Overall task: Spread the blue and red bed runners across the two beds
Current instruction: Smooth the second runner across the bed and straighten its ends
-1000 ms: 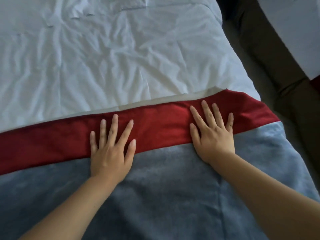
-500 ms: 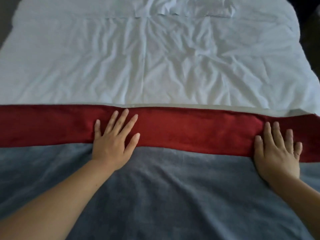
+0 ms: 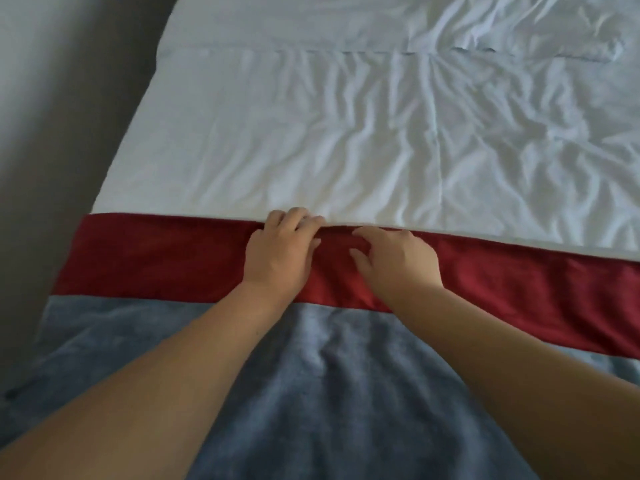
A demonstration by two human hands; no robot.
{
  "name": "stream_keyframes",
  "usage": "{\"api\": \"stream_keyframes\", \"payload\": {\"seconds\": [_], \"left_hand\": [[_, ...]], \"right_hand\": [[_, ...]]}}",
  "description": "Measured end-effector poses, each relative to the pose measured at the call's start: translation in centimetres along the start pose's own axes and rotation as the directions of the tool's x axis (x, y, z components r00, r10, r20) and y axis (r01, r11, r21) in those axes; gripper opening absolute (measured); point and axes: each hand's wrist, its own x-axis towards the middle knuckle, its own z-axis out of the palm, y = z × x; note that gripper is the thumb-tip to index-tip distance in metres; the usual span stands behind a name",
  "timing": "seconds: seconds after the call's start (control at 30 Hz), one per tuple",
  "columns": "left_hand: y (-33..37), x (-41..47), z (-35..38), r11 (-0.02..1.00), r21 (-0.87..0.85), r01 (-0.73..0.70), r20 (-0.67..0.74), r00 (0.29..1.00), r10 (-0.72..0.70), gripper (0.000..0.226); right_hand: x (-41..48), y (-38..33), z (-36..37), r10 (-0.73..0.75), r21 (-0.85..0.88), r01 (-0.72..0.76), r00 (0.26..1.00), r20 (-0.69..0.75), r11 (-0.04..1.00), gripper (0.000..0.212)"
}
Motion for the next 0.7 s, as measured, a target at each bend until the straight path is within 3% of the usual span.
{"api": "stream_keyframes", "payload": {"seconds": [0.4,0.6,0.7], "left_hand": [[-3.1,0.5,-0.6,0.996,-0.086,-0.005,-0.085,0.996,-0.003,0.007],[-4.5,-0.2,-1.2,0.997,-0.081,0.011,-0.15,0.988,-0.023,0.004],[-6.0,-0.1,-1.4,0.994,-0.098,0.041,-0.115,0.992,-0.052,0.009]], "right_hand": [[2.4,-1.1,2.6,0.031,0.089,-0.022,0.994,-0.106,0.996,0.02],[2.6,-1.8,2.5,0.053,0.089,-0.039,0.986,-0.156,0.995,0.021],[2.9,-1.9,2.3,0.062,0.081,-0.05,0.985,-0.159,0.995,0.015]]}}
